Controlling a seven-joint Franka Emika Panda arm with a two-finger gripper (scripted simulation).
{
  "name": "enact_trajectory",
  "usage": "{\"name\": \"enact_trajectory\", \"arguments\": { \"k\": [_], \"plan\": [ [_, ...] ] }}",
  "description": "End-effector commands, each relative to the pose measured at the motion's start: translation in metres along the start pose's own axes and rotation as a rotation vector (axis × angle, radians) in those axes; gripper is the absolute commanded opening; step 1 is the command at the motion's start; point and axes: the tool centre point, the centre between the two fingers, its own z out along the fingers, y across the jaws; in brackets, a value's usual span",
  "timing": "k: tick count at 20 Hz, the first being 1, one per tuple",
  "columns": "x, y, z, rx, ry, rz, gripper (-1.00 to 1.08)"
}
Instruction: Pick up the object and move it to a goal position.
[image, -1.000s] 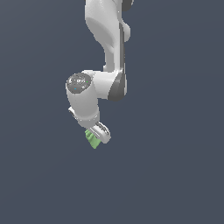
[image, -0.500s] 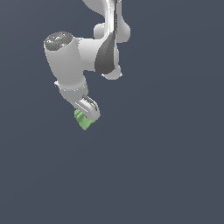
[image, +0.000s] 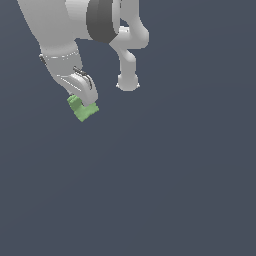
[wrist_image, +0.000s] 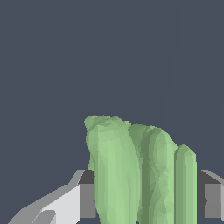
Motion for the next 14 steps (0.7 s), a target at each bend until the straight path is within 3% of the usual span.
{"name": "enact_trajectory", "arguments": {
  "k": [1,14],
  "plan": [
    [-0.003,0.016,-0.022,-0.001,0.000,0.000,-1.00],
    [-0.009,0.062,-0.090,-0.002,0.001,-0.001,-1.00]
  ]
}}
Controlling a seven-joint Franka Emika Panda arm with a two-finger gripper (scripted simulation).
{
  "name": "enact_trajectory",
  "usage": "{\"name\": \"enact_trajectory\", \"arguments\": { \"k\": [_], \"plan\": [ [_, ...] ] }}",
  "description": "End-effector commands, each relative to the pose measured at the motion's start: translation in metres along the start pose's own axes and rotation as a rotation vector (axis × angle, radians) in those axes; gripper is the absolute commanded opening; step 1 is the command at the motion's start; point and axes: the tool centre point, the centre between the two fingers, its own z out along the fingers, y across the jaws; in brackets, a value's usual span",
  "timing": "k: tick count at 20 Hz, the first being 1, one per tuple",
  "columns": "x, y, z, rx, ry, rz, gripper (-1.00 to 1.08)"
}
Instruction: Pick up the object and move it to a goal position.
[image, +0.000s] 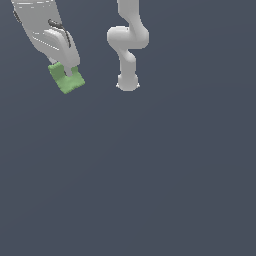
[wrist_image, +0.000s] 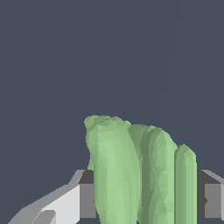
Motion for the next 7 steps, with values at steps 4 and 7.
{"name": "enact_trajectory", "arguments": {
  "k": [4,7],
  "plan": [
    [0.0002,0.0036,-0.0062,-0.001,-0.001,-0.001,-1.00],
    [0.0007,0.0017,-0.0043,-0.001,0.000,-0.002,-1.00]
  ]
}}
